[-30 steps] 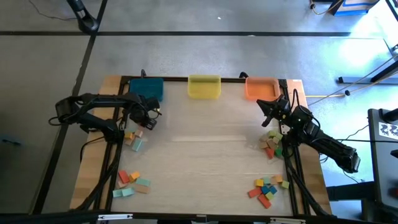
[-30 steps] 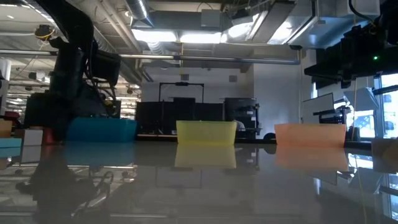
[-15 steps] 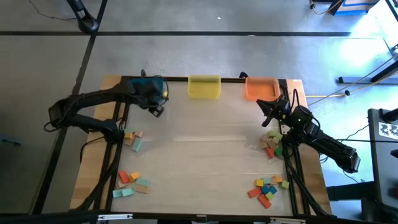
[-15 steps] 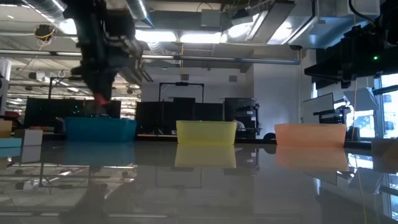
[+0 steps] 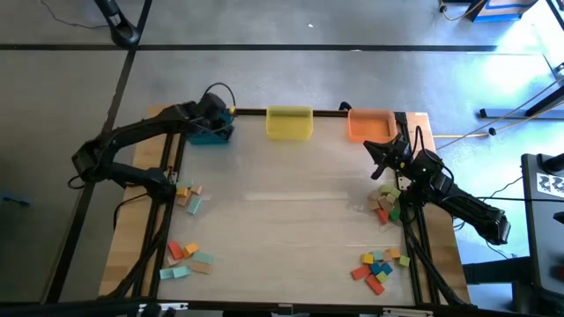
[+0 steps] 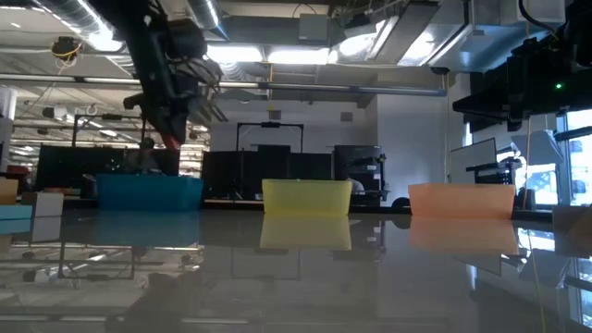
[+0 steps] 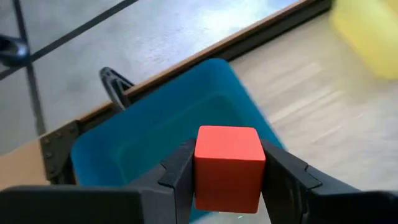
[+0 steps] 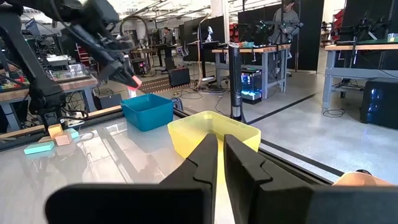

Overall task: Sort blocks by size
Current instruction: Put the orange square block into the blue bin, then put the brown square block into the blue bin

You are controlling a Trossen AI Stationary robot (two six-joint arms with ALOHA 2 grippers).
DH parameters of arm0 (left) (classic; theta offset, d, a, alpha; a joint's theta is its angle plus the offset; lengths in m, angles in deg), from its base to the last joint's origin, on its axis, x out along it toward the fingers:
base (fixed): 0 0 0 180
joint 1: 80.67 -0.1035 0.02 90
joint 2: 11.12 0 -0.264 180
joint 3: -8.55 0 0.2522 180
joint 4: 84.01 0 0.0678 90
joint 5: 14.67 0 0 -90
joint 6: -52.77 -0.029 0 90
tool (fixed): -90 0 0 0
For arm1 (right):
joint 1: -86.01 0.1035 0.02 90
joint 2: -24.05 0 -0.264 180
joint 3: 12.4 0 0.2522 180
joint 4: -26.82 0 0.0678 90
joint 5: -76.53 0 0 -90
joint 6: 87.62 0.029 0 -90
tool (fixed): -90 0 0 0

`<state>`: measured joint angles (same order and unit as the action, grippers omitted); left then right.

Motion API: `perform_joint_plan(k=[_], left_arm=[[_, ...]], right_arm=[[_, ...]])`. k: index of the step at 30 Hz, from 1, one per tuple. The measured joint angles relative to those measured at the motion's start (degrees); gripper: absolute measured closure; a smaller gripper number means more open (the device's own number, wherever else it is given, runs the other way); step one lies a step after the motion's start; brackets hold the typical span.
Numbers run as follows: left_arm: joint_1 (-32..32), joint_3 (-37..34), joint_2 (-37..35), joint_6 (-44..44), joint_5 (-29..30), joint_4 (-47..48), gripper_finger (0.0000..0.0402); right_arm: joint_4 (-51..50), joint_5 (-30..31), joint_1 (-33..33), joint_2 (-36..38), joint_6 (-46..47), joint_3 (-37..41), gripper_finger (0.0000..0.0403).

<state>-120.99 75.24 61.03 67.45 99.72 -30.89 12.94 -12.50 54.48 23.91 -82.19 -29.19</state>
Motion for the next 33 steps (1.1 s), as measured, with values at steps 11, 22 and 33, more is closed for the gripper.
perform_joint_plan(k=[11, 22, 33], left_arm=[[-5.3, 0.0, 6.2, -1.3, 0.3, -1.1, 0.0254], [-6.1, 0.0, 5.0, -1.6, -2.2, 0.6, 0.0188], [7.2, 0.0, -1.9, 4.7, -7.9, 9.9, 0.0195]], right_arm=[[0.0, 0.1, 0.0, 0.0, 0.0, 0.0, 0.0373], [0.0, 0.1, 0.0, 0.0, 0.0, 0.0, 0.0373], [0.0, 0.2, 0.0, 0.0, 0.0, 0.0, 0.0373]])
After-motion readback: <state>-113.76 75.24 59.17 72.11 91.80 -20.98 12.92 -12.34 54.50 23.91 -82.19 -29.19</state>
